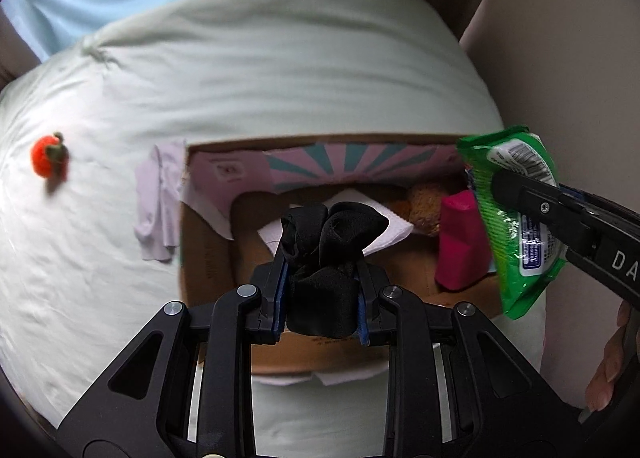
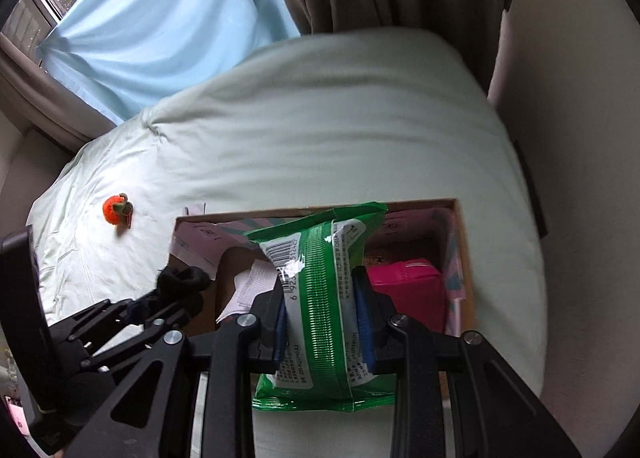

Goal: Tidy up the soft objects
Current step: 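Carry the scrunchie and wipes packet into the box and open both tools, then lift both tools out of the box toward the orange pompom and grey cloth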

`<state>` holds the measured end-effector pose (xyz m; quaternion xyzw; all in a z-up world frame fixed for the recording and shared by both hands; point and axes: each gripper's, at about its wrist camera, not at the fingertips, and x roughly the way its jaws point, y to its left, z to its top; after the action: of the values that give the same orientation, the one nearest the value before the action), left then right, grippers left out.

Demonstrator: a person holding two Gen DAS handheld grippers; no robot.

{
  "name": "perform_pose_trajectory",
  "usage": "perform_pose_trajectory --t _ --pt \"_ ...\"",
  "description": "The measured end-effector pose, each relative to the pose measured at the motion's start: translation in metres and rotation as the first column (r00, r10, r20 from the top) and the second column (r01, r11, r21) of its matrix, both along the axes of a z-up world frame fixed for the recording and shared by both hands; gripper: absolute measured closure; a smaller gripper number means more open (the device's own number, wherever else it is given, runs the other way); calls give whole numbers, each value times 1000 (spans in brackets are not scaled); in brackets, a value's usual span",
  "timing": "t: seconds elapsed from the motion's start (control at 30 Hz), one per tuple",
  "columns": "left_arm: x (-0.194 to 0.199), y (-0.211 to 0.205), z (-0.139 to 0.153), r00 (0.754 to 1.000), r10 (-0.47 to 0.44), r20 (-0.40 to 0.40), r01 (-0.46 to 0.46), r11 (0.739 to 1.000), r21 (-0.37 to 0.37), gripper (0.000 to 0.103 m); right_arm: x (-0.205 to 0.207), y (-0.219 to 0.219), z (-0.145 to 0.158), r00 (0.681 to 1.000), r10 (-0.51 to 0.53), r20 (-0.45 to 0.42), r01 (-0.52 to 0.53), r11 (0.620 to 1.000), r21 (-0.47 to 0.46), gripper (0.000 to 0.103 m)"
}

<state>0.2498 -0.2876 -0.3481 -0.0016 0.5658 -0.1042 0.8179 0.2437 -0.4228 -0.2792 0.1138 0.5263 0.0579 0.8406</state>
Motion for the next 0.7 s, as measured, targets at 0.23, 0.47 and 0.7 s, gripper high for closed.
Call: perform_pose_trajectory --t 0.23,0.47,0.7 --pt "7 -10 -6 999 -41 16 41 999 34 50 19 0 -26 997 -3 -73 7 998 60 74" --pt "3 -4 -3 997 -58 42 55 996 64 0 28 -9 -28 995 -41 -93 50 994 97 1" --pt "-3 5 6 998 -46 38 44 998 43 0 20 -8 -24 997 -32 -75 40 994 100 1"
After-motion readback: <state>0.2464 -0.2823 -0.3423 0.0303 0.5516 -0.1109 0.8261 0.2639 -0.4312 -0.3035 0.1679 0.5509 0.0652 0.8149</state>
